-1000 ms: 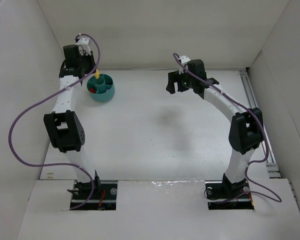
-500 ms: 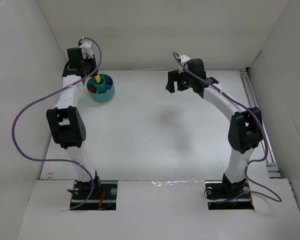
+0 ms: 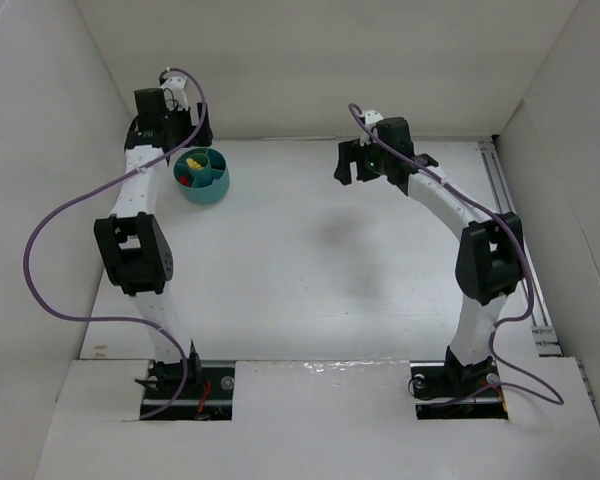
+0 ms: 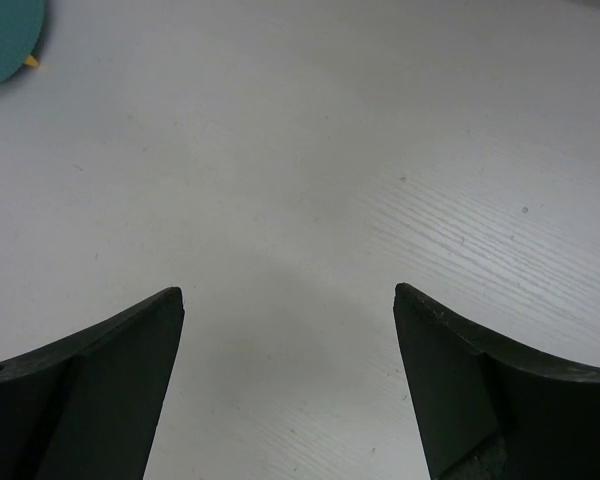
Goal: Sort the legos into containers by color
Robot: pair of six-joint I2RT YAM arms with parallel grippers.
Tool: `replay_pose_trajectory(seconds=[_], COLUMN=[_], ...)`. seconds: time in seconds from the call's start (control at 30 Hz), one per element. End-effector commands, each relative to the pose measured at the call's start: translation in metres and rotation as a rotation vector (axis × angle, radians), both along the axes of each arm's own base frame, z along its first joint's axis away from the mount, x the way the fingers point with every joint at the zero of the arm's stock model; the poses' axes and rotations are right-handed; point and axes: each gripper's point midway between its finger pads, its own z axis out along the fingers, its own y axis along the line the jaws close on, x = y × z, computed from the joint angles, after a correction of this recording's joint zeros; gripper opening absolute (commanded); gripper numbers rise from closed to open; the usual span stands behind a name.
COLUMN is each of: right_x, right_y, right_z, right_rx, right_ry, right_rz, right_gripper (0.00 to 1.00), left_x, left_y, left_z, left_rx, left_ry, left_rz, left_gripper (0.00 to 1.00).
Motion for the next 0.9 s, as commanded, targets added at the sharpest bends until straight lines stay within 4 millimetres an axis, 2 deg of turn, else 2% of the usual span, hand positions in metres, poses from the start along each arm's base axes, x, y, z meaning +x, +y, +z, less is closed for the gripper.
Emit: replay_pose_trajectory(seconds=[0.0,0.03,0.13,0.17,0.2,0.23,0.27,0.3,0.33,0.37,0.4,0.43,0.5,0.53,0.57,0.6,0.63,0.73,0.77,0.83,0.87], right_x=[0.023,0.022,0.023,0.022,0.021,0.020,0.020,0.019,0.021,0.020,0.018,0.018,0.015,0.013,0.009,0.007,0.005,-0.007,-0.010,-0.016,-0.019], right_y=[-0.012,-0.014,-0.032,-0.035,-0.040,-0.050,-0.055,-0.060,-0.070,-0.076,-0.082,-0.085,-0.100,-0.105,-0.114,-0.114,-0.124,-0.138,-0.138,-0.152,-0.152], right_z=[0.039,0.036,0.031,0.038,0.031,0.031,0.038,0.031,0.036,0.029,0.029,0.034,0.028,0.031,0.027,0.021,0.024,0.020,0.019,0.010,0.014], right_rx=[0.076,0.102,0.134,0.161,0.168,0.178,0.200,0.208,0.216,0.223,0.229,0.247,0.261,0.262,0.264,0.262,0.263,0.273,0.272,0.270,0.260], right_ry=[-0.091,-0.065,-0.031,-0.029,-0.009,-0.001,-0.002,0.019,0.010,0.032,0.038,0.037,0.059,0.053,0.063,0.077,0.070,0.088,0.091,0.108,0.093], right_rz=[-0.065,-0.078,-0.116,-0.124,-0.132,-0.136,-0.158,-0.169,-0.182,-0.202,-0.217,-0.224,-0.255,-0.264,-0.277,-0.279,-0.296,-0.327,-0.328,-0.358,-0.349], right_gripper=[0.90,0.90,0.92,0.92,0.92,0.93,0.93,0.93,0.94,0.94,0.95,0.95,0.95,0.96,0.96,0.96,0.96,0.96,0.96,0.98,0.98], left_x=[-0.004,-0.006,-0.017,-0.023,-0.026,-0.033,-0.034,-0.041,-0.045,-0.050,-0.055,-0.057,-0.066,-0.070,-0.074,-0.076,-0.080,-0.086,-0.089,-0.092,-0.094], left_y=[-0.037,-0.054,-0.084,-0.095,-0.099,-0.106,-0.109,-0.118,-0.117,-0.123,-0.128,-0.128,-0.133,-0.133,-0.133,-0.133,-0.132,-0.128,-0.125,-0.125,-0.125], left_z=[0.113,0.112,0.101,0.082,0.072,0.071,0.063,0.053,0.047,0.049,0.036,0.032,0.030,0.017,0.018,0.016,0.002,-0.003,-0.017,-0.020,-0.022], left_rx=[0.046,0.041,0.003,-0.018,-0.032,-0.045,-0.065,-0.088,-0.090,-0.089,-0.086,-0.087,-0.099,-0.100,-0.106,-0.106,-0.100,-0.088,-0.082,-0.082,-0.082], left_ry=[-0.241,-0.213,-0.152,-0.100,-0.075,-0.064,-0.048,-0.023,-0.007,-0.016,0.006,0.011,0.013,0.025,0.016,0.015,0.025,0.014,0.039,0.039,0.036], left_rz=[-0.108,-0.139,-0.253,-0.279,-0.301,-0.307,-0.313,-0.327,-0.327,-0.339,-0.343,-0.342,-0.355,-0.355,-0.351,-0.351,-0.354,-0.337,-0.324,-0.324,-0.324], left_gripper=[0.94,1.00,1.00,1.00,1.00,1.00,1.00,1.00,1.00,1.00,1.00,1.00,1.00,1.00,1.00,1.00,1.00,1.00,1.00,1.00,1.00])
